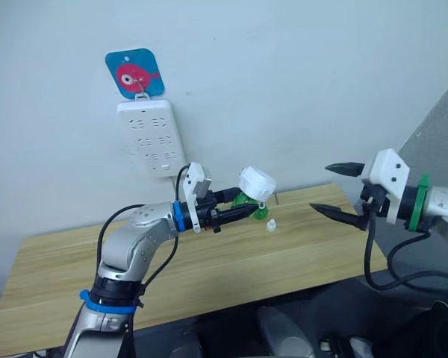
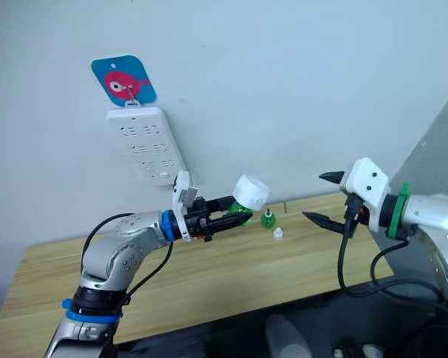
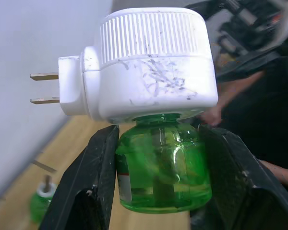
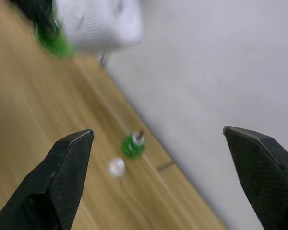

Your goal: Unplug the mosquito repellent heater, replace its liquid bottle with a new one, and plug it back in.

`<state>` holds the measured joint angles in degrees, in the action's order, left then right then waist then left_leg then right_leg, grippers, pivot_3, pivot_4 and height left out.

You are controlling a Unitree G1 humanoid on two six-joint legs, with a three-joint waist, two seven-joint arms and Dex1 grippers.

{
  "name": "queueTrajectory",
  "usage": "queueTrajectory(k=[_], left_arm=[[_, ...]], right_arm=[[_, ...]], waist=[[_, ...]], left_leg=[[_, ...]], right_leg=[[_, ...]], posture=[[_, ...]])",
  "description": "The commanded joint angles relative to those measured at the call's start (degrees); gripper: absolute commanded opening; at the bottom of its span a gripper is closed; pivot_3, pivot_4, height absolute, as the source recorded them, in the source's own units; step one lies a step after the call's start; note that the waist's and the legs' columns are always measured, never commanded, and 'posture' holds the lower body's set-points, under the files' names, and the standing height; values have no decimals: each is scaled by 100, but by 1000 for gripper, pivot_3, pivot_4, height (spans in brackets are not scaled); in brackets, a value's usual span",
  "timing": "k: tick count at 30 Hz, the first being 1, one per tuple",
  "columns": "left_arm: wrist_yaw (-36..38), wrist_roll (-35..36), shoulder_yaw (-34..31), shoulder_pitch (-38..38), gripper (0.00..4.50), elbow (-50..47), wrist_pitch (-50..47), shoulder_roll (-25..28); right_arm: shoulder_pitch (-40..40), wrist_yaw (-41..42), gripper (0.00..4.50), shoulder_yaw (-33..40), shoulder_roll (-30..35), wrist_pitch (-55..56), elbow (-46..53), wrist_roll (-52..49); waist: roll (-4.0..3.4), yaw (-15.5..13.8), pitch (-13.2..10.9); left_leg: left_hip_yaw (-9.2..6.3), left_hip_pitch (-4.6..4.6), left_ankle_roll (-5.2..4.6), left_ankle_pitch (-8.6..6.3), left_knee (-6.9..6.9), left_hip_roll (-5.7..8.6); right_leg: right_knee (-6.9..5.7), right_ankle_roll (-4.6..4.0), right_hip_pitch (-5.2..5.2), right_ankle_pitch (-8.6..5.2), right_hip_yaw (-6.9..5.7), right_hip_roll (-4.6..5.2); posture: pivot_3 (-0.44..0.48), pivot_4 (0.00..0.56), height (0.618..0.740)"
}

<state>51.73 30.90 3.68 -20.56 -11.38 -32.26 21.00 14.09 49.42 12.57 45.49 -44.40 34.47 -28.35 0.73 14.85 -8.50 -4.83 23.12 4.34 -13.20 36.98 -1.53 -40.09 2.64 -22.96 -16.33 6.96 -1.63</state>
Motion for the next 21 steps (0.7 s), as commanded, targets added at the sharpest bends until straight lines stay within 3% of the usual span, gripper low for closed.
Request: queueTrajectory(k=[1, 5, 11, 21], left_arm=[[-180, -178, 15, 28, 2299, -282, 605, -185], [-356, -461, 47, 49, 2299, -214, 1309, -415], [-435, -683, 130, 202, 2299, -197, 1957, -562], [-719, -899, 173, 174, 2299, -33, 2502, -773]], right_arm=[[140, -1185, 4500, 541, -685, -1429, 849, -1267], [358, -2910, 4500, 850, -2071, -2453, 1176, -2449], [488, -4626, 4500, 845, -3083, -2587, 999, -3891], [862, -5626, 4500, 175, -3021, -2047, 567, -4621]], waist=[[0, -6, 0], [0, -4, 3], [-14, -5, 19], [-23, 20, 63]], left_leg=[[1, -8, 0, 0, 0, -1], [2, -27, -5, -4, -2, -1], [3, -24, -15, -10, -3, -3], [5, -24, -23, -14, -7, -4]], right_leg=[[3, 1, 9, 0, 1, -1], [14, 16, 38, -10, 2, -4], [21, 15, 38, -9, 5, -7], [29, 30, 37, -20, 6, -9]], posture=[[-295, 97, 740], [-294, 97, 740], [-293, 92, 740], [-296, 83, 740]])
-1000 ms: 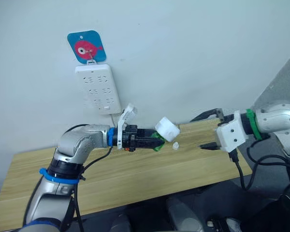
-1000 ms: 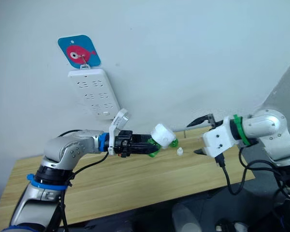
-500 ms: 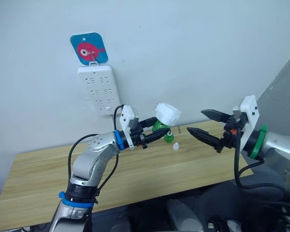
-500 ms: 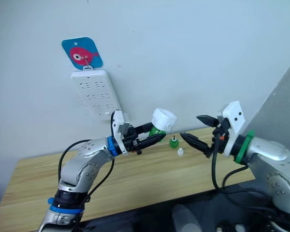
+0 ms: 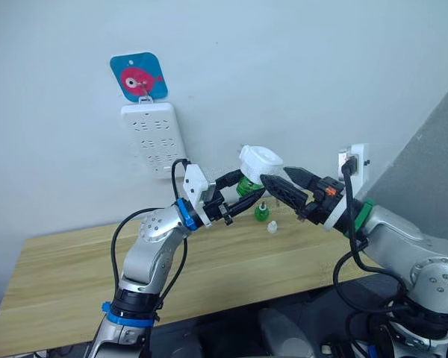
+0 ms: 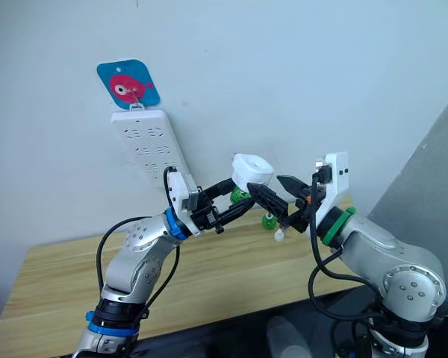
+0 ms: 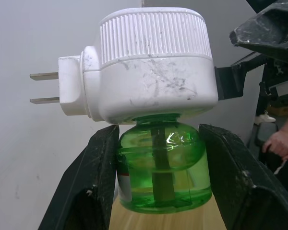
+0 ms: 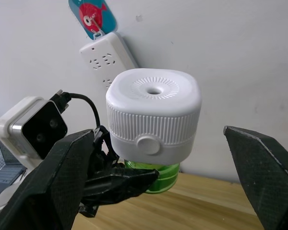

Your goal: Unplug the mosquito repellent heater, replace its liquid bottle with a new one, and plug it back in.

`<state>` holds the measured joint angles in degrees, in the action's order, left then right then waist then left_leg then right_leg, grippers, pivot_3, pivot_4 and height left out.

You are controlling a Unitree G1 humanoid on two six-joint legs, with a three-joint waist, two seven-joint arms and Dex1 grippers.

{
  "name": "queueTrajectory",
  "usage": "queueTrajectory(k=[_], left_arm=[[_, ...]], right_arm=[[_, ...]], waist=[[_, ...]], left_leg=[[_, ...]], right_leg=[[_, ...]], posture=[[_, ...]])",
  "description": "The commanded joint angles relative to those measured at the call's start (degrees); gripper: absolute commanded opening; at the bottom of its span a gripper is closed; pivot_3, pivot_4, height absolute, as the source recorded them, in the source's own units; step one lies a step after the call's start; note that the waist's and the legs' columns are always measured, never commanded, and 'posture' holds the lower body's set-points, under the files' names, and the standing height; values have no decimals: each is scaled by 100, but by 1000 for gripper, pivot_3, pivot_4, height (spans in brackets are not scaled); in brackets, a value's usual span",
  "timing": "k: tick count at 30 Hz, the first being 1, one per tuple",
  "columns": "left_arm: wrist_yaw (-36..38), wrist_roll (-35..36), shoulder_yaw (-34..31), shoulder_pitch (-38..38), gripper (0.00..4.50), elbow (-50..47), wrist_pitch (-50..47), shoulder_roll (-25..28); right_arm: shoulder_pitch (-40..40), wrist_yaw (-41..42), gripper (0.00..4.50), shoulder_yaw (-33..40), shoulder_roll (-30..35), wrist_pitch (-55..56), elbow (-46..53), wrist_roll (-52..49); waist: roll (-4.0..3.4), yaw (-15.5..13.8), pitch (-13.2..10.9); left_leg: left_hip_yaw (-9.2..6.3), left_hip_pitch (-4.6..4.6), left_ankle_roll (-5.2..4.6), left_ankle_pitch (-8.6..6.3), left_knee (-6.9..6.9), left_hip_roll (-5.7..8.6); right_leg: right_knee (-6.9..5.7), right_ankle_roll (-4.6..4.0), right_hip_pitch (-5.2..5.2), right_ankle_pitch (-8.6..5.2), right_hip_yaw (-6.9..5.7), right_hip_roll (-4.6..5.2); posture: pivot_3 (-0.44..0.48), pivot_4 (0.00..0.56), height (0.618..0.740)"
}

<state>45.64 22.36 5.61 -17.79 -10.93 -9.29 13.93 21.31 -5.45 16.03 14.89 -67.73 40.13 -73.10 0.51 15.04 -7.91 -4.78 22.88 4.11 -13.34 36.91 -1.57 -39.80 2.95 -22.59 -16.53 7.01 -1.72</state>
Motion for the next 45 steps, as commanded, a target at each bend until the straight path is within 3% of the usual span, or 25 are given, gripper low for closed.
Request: queueTrajectory(k=[1, 19, 22, 25, 45], left_arm=[[-121, -53, -7, -121, 2299, -67, 207, -73], [-173, 9, 41, -234, 2299, -150, 131, -68], [-183, 11, 34, -242, 2299, -171, 129, -65], [-185, 4, 38, -238, 2297, -200, 135, -55], [-310, -137, 59, -224, 2292, -175, 325, -38]], right_arm=[[182, -181, 4500, -239, 30, 371, -45, -167], [732, 80, 4500, -991, 205, 1146, -734, 23], [753, 152, 3889, -1058, 280, 1175, -773, 68], [775, 214, 2962, -1117, 325, 1207, -788, 131], [775, 396, 2935, -1228, 361, 1422, -766, 292]], waist=[[1, 3, 6], [-1, 45, 21], [-1, 44, 21], [-2, 46, 22], [-1, 43, 23]], left_leg=[[0, 0, -1, 0, 0, 0], [0, 5, -10, -6, -3, -1], [-1, 5, -10, -6, -3, -1], [0, 5, -11, -6, -4, -1], [0, 6, -13, -7, -5, -2]], right_leg=[[0, 0, 0, 0, 0, 0], [17, 3, 0, -2, -1, 0], [18, 3, 0, -2, -2, 0], [20, 3, 0, -2, -1, 0], [25, 3, 1, -2, -1, 0]], posture=[[-296, 83, 740], [-290, 77, 740], [-286, 76, 740], [-283, 76, 740], [-277, 67, 740]])
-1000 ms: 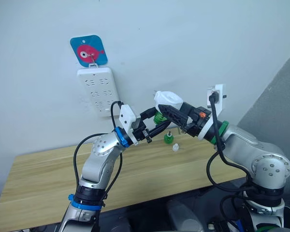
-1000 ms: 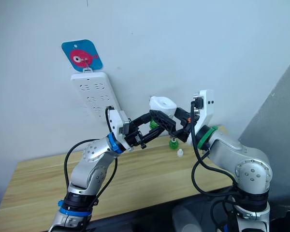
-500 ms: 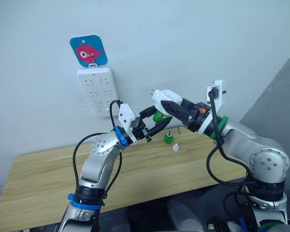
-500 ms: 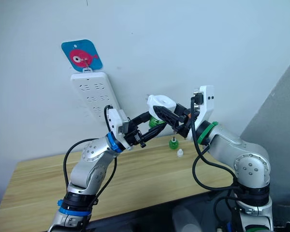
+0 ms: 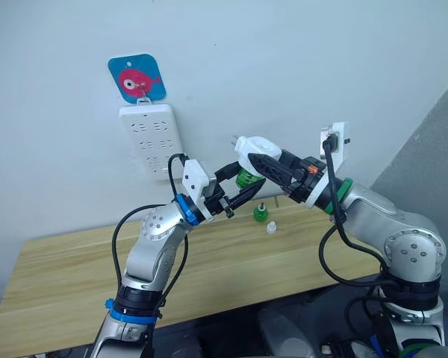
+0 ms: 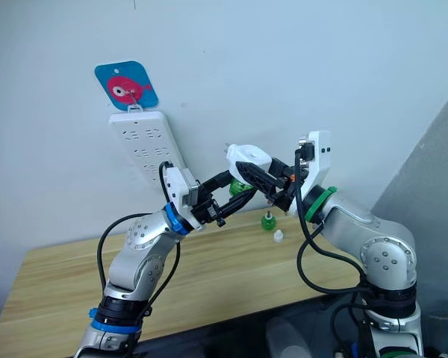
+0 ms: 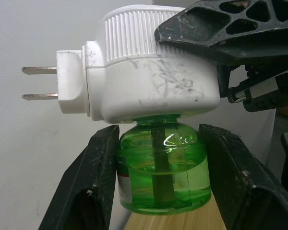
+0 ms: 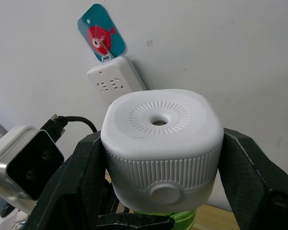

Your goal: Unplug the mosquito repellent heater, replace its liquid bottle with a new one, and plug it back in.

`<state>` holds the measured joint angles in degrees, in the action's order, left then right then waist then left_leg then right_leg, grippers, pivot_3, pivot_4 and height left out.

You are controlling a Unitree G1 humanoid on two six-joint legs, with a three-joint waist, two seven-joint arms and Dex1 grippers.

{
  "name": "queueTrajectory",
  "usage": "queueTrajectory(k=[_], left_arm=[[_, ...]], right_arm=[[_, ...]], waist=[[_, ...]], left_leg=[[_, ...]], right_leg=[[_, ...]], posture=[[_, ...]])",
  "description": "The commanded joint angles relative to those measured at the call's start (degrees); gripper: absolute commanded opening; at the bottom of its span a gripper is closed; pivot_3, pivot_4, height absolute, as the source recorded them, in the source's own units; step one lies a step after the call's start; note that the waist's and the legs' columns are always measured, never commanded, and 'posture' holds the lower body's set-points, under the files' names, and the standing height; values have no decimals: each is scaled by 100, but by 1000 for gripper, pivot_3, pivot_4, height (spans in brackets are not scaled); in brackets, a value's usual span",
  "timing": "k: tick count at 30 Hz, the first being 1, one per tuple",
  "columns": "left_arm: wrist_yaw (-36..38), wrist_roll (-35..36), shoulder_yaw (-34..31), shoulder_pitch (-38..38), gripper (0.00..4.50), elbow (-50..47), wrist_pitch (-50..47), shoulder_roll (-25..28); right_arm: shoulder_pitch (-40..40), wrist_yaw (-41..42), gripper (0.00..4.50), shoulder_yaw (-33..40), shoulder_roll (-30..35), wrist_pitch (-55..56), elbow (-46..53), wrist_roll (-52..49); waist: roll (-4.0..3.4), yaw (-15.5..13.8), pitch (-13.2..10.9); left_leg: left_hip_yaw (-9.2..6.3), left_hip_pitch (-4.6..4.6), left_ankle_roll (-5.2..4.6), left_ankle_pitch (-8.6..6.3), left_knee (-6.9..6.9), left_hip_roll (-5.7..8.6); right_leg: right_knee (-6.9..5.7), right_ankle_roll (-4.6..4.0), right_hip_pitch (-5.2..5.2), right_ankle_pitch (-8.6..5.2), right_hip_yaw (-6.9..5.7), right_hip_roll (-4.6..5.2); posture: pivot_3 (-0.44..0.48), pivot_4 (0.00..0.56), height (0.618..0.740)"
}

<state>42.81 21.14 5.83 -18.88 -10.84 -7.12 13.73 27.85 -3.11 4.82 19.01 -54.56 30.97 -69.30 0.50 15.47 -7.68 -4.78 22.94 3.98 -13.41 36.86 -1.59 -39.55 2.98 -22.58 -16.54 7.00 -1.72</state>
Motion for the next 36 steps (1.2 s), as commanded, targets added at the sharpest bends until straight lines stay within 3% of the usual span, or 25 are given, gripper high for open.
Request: queueTrajectory(k=[1, 6, 13, 21, 28, 36], left_arm=[[-21, -10, 41, -107, 2292, -190, 102, -12], [-47, 0, -48, -89, 2292, -168, 182, -1], [213, 244, -156, 104, 4486, -270, -344, 451], [568, 422, -698, 763, 4500, -491, -810, 1603], [705, 949, -2156, 1524, 4500, -506, -1080, 2480], [241, 750, -2840, 958, 4500, 678, -928, 2716]], right_arm=[[119, 168, 2935, -108, -52, 115, 153, -76], [120, 189, 2935, -111, -54, 147, 148, -43], [100, 189, 2935, -54, 14, 189, 163, -22], [110, 316, 2935, -63, 289, 265, 236, 332], [86, 682, 2935, -316, 845, 268, 654, 1085], [-18, 1065, 2935, -674, 1067, 255, 976, 1493]], waist=[[0, 0, 0], [0, 0, 0], [0, 6, 0], [0, 16, 0], [0, -56, 0], [3, -292, -1]], left_leg=[[0, 0, 0, 0, 0, 0], [0, 0, 0, 0, 0, 0], [0, -1, 0, 0, -2, -1], [0, 0, -1, -1, -8, -5], [4, -1, -1, -2, -23, -10], [6, 0, -1, -2, -22, -11]], right_leg=[[1, 0, 0, 0, 0, 0], [1, 0, 0, 0, 0, 0], [1, 0, 0, 0, 0, 0], [6, 0, -2, 0, -1, -1], [12, -6, -12, -4, 1, -1], [25, -8, -8, -6, 0, -2]], posture=[[-277, 67, 740], [-277, 67, 740], [-278, 72, 740], [-265, 74, 740], [-204, 87, 740], [-197, 100, 740]])
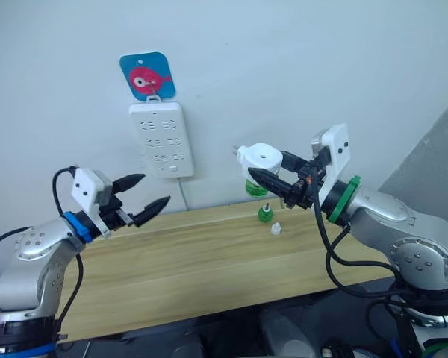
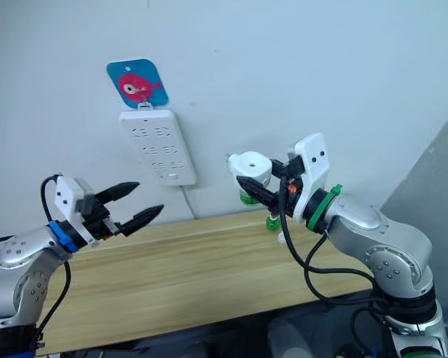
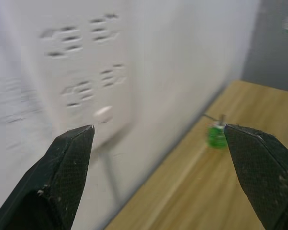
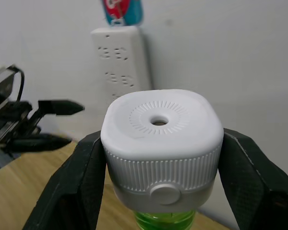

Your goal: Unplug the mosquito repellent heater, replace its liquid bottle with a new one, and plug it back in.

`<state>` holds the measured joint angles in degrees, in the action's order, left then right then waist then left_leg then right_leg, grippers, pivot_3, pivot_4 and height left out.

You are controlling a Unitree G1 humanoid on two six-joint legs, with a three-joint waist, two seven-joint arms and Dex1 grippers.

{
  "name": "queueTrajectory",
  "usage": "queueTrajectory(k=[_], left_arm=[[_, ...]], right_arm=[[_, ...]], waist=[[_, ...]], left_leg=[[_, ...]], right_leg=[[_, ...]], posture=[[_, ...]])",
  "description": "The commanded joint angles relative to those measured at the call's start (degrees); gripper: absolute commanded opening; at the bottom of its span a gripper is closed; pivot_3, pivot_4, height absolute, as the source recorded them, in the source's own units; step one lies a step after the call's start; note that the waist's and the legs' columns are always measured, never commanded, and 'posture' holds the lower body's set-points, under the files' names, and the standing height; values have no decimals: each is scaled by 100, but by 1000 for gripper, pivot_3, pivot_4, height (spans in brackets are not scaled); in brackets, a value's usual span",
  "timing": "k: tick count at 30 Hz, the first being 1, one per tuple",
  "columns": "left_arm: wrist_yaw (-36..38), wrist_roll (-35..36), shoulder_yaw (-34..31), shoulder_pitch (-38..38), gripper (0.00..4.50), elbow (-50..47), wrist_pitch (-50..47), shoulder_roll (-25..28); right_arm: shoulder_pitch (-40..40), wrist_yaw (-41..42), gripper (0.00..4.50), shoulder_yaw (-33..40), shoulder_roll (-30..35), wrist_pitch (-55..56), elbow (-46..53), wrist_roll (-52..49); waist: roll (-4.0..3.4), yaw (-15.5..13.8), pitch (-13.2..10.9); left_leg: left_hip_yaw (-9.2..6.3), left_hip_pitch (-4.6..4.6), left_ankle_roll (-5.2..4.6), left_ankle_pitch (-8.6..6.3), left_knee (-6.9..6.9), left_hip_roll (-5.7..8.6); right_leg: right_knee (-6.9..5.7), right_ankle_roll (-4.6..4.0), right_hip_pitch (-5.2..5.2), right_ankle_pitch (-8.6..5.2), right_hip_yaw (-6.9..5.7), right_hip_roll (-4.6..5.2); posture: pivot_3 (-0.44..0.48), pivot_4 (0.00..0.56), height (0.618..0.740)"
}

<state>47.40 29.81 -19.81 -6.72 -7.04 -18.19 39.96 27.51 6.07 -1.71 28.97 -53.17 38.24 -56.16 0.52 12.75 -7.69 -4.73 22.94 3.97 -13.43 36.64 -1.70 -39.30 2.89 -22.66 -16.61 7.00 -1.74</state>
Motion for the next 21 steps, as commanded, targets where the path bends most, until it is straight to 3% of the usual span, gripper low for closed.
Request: queueTrajectory(k=[1, 10, 21], left_arm=[[-201, -153, -249, -338, 4500, 447, 189, 116], [96, -514, 299, -1411, 4500, 1664, 396, 126], [154, -726, 724, -2268, 4500, 2278, 279, -1]], right_arm=[[2, 185, 2935, -54, 69, 127, 260, 239], [-23, 345, 2935, -179, -98, 134, 299, 590], [-104, 363, 2935, -96, -111, 75, 401, 694]], waist=[[1, -28, 0], [3, -43, -2], [3, -7, -2]], left_leg=[[0, 0, 0, 0, 0, 0], [-1, 4, 0, 0, -2, -1], [-1, 4, 0, 0, -3, -2]], right_leg=[[4, 0, 1, 0, -1, 0], [17, 0, 3, 1, -2, 0], [17, 0, 2, 1, -2, 0]], posture=[[-196, 103, 740], [-212, 105, 740], [-241, 106, 740]])
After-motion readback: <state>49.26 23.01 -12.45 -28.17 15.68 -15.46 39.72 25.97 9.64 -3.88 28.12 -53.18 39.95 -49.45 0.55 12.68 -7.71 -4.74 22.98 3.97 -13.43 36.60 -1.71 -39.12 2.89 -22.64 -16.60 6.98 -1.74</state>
